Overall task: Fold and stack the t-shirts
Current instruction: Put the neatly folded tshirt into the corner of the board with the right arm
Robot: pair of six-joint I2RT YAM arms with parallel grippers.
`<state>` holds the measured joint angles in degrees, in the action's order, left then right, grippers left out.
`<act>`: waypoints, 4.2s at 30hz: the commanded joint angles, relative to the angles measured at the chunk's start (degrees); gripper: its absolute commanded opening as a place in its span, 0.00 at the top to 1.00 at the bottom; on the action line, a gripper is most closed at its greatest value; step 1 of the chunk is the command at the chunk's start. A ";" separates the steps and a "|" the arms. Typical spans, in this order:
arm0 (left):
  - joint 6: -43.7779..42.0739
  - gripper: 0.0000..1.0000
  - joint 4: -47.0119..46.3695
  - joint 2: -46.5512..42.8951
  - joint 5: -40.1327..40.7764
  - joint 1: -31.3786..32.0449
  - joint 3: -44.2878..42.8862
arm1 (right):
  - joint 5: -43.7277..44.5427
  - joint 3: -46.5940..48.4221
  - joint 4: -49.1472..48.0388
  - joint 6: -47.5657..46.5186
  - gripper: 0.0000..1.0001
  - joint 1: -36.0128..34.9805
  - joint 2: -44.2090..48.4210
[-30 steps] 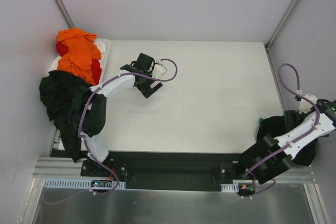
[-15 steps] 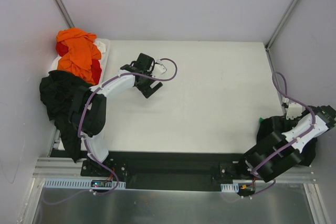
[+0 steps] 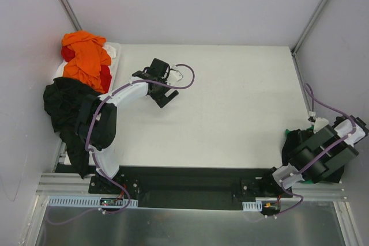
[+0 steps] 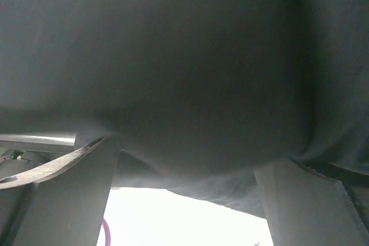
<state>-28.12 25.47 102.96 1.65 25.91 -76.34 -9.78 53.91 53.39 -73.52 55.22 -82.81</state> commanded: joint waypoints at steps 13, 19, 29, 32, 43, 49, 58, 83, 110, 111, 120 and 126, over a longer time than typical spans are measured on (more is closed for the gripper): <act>-0.01 0.01 -0.25 -1.44 0.63 0.28 -0.57 | 3.28 2.87 1.63 1.09 0.04 -8.80 -4.91; 0.17 0.01 -0.34 -1.62 0.55 0.28 -0.22 | 2.84 1.90 3.21 2.41 0.04 -13.03 -2.89; 0.17 0.01 -0.25 -2.24 0.46 0.37 0.22 | 1.87 0.93 5.23 4.26 0.04 -17.86 -0.69; 0.17 0.01 -0.25 -2.41 0.55 0.37 0.40 | 1.26 0.93 5.76 4.78 0.04 -19.18 -0.60; -0.18 0.01 -0.25 -2.24 0.81 0.37 0.84 | 0.02 0.32 6.38 6.01 0.04 -21.91 0.27; -0.01 0.01 -0.25 -1.97 0.20 0.37 0.66 | -0.24 0.58 6.90 6.46 0.04 -22.44 1.59; 0.34 0.01 -0.34 -1.97 -0.16 0.28 0.75 | 1.52 3.83 10.68 8.39 0.04 -23.76 13.18; 2.71 0.01 -2.53 -2.23 2.13 -0.07 1.72 | 6.27 0.22 11.48 11.89 0.04 -31.47 28.58; 14.15 0.01 -5.08 -13.55 10.39 -13.17 7.06 | 35.87 16.15 -23.23 37.31 0.04 -82.28 -9.03; 14.06 0.01 -5.43 -14.44 10.56 -13.25 7.60 | 36.06 16.31 -23.24 37.22 0.04 -82.81 -9.30; 12.73 0.01 -4.82 -29.65 9.95 -13.17 13.85 | 38.78 17.54 -22.72 42.49 0.04 -83.26 -8.42; 16.17 0.01 -2.45 -30.36 9.51 -13.17 11.56 | 34.57 19.39 -19.03 43.37 0.04 -83.43 -8.95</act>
<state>-13.85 21.89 72.47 11.92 12.40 -62.98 26.02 70.22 31.94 -32.51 -28.21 -93.27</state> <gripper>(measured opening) 0.992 0.966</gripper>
